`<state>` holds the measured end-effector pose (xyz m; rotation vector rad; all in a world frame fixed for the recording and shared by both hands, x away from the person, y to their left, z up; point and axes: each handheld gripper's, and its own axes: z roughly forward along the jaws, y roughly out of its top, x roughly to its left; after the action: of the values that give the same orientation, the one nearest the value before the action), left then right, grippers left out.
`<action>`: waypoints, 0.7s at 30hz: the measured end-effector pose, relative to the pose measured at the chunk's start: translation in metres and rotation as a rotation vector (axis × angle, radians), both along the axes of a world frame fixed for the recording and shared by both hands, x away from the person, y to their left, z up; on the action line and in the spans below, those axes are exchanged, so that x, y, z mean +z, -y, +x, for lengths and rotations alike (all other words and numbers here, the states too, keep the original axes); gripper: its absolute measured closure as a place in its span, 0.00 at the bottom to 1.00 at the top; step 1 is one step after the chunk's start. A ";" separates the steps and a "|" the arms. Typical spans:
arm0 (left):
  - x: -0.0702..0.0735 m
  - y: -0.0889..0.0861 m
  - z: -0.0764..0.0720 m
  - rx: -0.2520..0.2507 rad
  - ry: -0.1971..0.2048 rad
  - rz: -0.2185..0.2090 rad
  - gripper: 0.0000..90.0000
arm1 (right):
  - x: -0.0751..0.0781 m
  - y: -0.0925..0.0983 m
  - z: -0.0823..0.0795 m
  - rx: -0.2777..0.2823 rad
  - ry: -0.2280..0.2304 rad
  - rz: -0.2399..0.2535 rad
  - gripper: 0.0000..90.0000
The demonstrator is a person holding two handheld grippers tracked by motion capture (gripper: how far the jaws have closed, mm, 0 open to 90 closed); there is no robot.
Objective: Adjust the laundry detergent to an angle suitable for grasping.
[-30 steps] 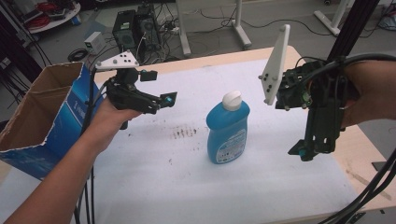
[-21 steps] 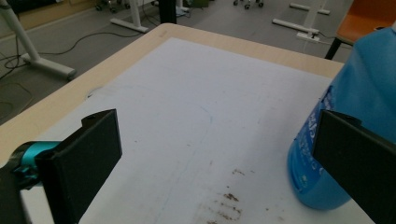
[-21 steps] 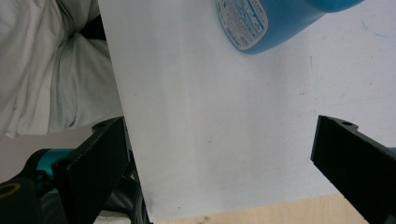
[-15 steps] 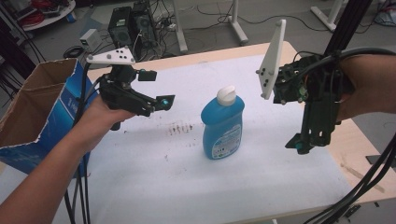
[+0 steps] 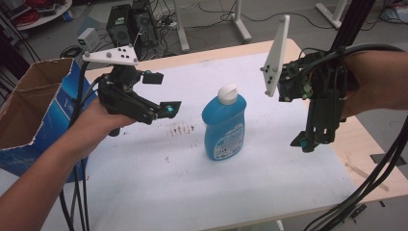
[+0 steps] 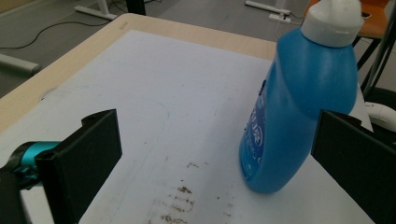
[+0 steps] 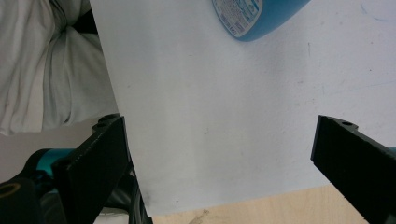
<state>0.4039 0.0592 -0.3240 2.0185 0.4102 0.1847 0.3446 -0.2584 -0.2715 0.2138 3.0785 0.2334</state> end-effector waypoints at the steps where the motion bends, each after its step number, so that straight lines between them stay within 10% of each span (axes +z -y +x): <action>1: 0.001 0.002 -0.002 -0.007 -0.002 0.001 0.02 | 0.000 0.000 0.000 -0.001 -0.002 0.000 0.04; 21: 0.016 0.047 -0.029 -0.113 -0.025 0.077 0.02 | -0.006 0.008 -0.002 -0.009 -0.002 0.001 0.04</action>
<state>0.3750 0.0118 -0.3083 2.1150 0.3082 0.1066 0.3425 -0.2667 -0.2778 0.2277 3.0790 0.2345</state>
